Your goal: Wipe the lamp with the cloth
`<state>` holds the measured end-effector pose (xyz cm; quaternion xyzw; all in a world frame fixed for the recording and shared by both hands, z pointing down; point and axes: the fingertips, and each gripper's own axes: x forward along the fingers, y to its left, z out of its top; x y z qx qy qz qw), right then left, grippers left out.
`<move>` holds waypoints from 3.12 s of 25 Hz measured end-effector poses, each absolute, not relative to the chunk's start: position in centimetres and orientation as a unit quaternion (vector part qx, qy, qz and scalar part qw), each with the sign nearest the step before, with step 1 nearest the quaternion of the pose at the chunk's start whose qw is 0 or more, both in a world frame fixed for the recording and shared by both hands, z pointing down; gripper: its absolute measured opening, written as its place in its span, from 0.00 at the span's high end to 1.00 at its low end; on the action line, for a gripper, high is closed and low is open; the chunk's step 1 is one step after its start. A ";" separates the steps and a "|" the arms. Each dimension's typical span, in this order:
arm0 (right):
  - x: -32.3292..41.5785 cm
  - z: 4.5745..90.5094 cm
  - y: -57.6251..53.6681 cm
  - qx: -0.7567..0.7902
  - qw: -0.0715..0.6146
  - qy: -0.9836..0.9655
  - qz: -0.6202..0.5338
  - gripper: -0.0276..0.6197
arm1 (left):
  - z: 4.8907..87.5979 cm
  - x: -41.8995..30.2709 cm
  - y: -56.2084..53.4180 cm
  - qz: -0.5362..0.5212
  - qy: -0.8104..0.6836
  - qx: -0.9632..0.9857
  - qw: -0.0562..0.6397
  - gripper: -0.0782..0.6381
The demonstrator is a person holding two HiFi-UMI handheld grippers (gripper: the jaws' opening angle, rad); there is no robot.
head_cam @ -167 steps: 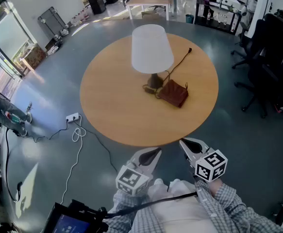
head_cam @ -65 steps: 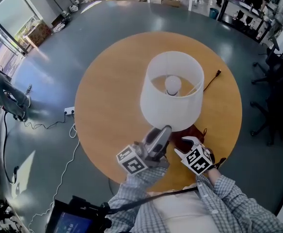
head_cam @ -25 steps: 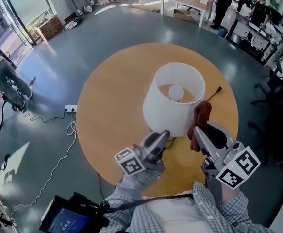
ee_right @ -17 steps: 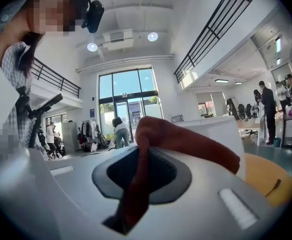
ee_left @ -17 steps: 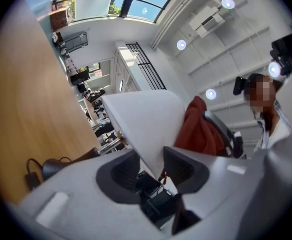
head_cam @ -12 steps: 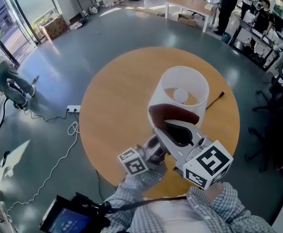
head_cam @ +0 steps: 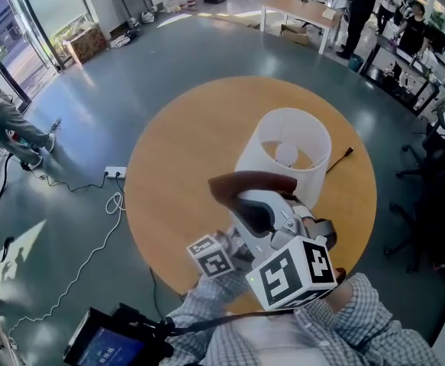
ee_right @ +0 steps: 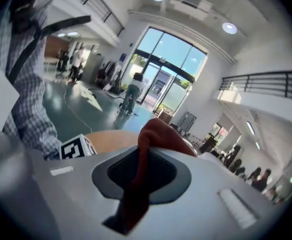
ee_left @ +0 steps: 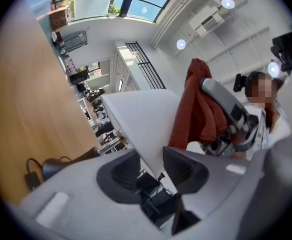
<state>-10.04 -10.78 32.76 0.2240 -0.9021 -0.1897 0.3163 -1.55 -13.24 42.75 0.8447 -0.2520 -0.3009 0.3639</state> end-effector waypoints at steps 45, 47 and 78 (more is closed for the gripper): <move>-10.1 33.2 -31.4 0.036 0.630 -0.756 -0.175 0.88 | 44.0 -1.3 -13.3 -0.300 -0.254 0.849 0.354 0.70; -9.0 33.7 -32.4 0.043 0.622 -0.771 -0.132 0.88 | 44.0 -1.2 -13.2 -0.300 -0.254 0.848 0.355 0.70; 10.3 38.9 -26.1 0.219 0.421 -0.880 0.023 0.88 | 43.3 -1.8 -12.6 -0.277 -0.261 0.848 0.368 0.69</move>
